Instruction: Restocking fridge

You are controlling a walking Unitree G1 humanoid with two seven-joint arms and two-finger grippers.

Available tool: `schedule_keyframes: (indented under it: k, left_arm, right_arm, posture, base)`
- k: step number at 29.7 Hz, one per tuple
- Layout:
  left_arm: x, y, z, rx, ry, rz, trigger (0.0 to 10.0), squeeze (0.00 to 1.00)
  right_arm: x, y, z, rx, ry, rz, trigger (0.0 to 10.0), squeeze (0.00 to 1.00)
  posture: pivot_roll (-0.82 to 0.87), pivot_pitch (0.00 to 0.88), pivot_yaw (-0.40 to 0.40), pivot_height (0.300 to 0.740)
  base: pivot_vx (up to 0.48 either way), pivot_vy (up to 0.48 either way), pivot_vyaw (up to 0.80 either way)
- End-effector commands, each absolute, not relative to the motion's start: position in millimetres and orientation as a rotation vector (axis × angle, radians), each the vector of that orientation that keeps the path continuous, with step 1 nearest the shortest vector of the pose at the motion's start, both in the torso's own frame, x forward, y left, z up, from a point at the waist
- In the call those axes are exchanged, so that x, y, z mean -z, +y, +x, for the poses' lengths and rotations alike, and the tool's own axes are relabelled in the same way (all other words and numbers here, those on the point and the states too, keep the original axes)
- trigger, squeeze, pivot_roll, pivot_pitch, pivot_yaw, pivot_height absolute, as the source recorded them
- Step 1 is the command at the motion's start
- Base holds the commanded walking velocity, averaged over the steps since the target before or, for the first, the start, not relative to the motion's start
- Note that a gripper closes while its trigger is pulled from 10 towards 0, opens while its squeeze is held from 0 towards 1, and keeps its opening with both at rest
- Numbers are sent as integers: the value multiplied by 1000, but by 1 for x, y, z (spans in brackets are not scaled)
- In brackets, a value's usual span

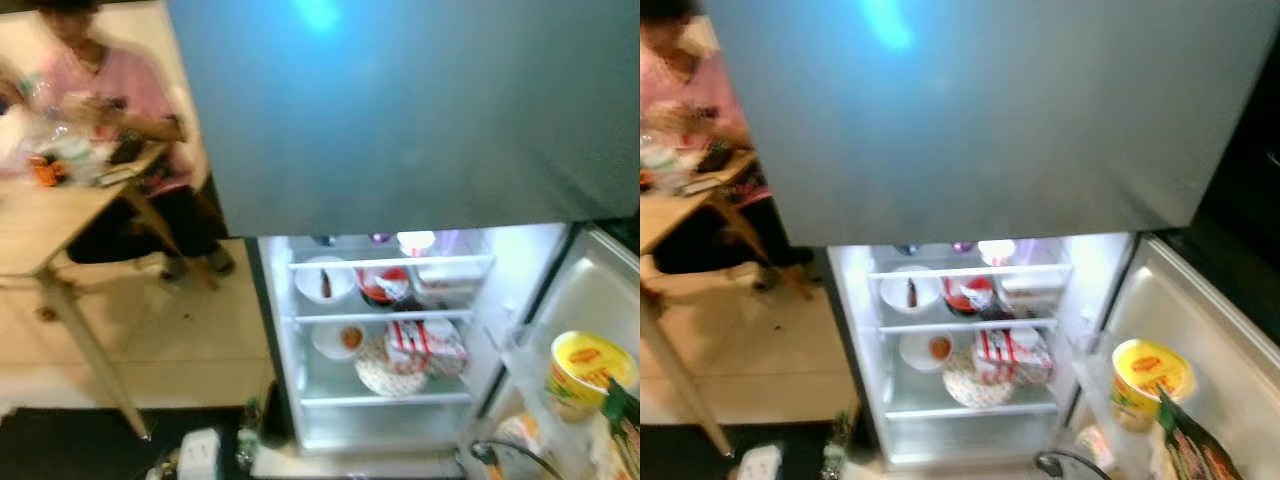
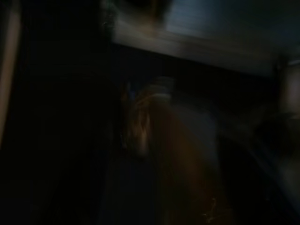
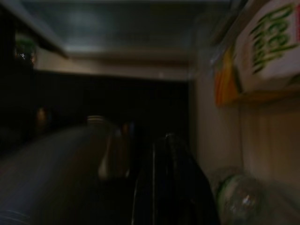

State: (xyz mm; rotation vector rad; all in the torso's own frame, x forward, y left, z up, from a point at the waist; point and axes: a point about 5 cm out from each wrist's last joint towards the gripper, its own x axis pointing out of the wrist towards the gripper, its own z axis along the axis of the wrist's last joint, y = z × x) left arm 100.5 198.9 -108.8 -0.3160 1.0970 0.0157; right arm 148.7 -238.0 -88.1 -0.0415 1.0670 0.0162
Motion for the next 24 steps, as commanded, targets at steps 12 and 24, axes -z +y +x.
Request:
schedule_keyframes:
  k: [12,24]
  left_arm:
    - [109,198,101,-2,1115,-309,10000,0]
    - [109,198,100,-6,1114,-312,10000,0]
  right_arm:
    - [93,-233,138,-33,1103,-33,10000,0]
    - [94,-233,137,-30,1104,-26,10000,0]
  posture:
    - [-63,0,19,740]
    - [-63,0,20,740]
  base:
    - [-480,0,0]
    - [-480,0,0]
